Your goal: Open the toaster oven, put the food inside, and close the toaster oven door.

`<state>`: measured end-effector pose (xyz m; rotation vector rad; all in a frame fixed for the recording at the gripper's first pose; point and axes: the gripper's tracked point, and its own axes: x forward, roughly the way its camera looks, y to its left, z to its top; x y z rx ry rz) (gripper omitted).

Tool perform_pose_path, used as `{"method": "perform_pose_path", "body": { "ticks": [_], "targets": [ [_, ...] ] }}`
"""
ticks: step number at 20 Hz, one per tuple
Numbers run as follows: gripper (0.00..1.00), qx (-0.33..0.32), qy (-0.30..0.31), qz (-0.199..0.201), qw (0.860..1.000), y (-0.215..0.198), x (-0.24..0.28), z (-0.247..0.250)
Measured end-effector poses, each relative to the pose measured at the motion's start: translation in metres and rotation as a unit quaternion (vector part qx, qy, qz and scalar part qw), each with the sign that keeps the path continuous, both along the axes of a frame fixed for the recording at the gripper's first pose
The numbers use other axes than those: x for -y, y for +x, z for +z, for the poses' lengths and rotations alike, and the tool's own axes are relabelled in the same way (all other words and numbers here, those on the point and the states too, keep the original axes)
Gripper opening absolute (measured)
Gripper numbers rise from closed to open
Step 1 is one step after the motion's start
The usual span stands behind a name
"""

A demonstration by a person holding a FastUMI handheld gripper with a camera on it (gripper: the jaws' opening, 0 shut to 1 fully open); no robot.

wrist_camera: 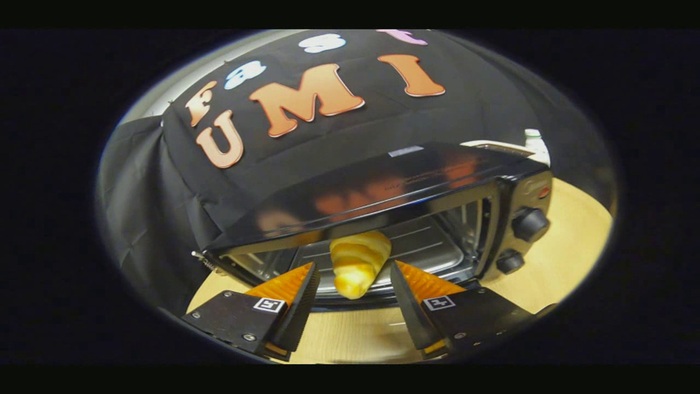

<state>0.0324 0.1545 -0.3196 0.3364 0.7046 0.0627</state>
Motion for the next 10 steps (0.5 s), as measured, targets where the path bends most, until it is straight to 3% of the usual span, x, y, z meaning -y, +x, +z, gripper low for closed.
{"method": "perform_pose_path", "body": {
  "ticks": [5,10],
  "targets": [
    [0.91,-0.018,-0.036,0.038,0.998,-0.068,0.020,0.005],
    [0.93,-0.052,-0.045,0.047,0.996,-0.129,0.029,-0.002]
  ]
}}
